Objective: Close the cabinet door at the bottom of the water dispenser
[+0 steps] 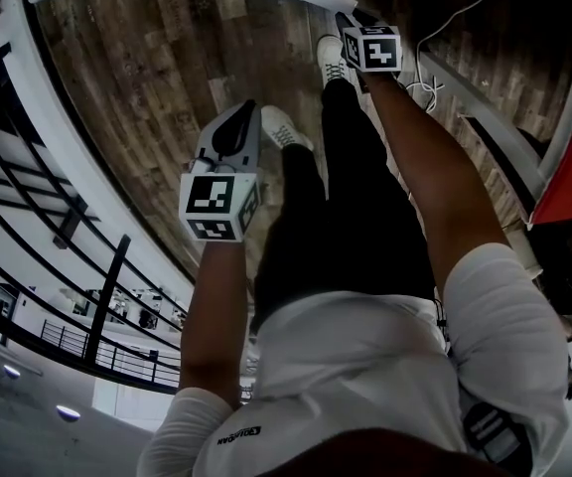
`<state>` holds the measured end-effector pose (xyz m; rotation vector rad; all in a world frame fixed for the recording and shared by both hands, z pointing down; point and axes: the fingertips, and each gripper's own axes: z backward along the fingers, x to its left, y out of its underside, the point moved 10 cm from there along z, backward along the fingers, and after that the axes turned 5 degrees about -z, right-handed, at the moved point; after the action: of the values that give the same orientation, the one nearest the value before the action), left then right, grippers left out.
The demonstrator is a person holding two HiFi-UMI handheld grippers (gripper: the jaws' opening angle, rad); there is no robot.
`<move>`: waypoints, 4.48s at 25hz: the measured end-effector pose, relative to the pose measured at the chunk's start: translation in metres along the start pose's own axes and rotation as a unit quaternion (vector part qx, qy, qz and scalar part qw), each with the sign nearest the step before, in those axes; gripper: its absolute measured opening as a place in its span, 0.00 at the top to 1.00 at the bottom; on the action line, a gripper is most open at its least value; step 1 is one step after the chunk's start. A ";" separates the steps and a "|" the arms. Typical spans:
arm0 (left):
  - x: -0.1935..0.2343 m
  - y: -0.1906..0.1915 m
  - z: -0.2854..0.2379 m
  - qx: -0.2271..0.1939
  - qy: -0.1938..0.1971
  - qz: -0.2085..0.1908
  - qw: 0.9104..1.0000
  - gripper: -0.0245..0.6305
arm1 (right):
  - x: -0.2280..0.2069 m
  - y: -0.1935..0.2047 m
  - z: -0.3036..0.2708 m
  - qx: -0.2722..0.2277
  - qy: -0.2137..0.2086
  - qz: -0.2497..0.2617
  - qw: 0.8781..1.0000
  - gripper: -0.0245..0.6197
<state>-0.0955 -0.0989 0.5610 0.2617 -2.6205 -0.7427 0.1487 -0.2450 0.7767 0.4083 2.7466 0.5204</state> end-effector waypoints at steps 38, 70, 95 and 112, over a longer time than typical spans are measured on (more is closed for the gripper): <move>0.010 -0.015 -0.029 0.004 0.013 0.011 1.000 0.96 | -0.036 -0.069 -0.024 -0.027 0.024 0.064 0.997 0.76; 0.004 -0.026 0.017 -0.033 0.008 -0.013 0.999 0.96 | -0.016 -0.077 0.029 -0.040 0.044 0.051 0.997 0.78; -0.050 -0.041 0.170 -0.110 0.005 -0.128 0.986 0.96 | 0.092 -0.067 0.214 -0.117 0.006 0.093 0.989 0.84; -0.102 -0.055 0.290 -0.210 0.056 -0.142 0.966 0.96 | 0.207 -0.054 0.412 -0.228 -0.123 0.075 0.963 0.87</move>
<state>-0.1239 0.0175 0.2728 0.5411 -2.2726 -1.3133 0.0946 -0.0998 0.3395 0.5226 2.2770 1.0374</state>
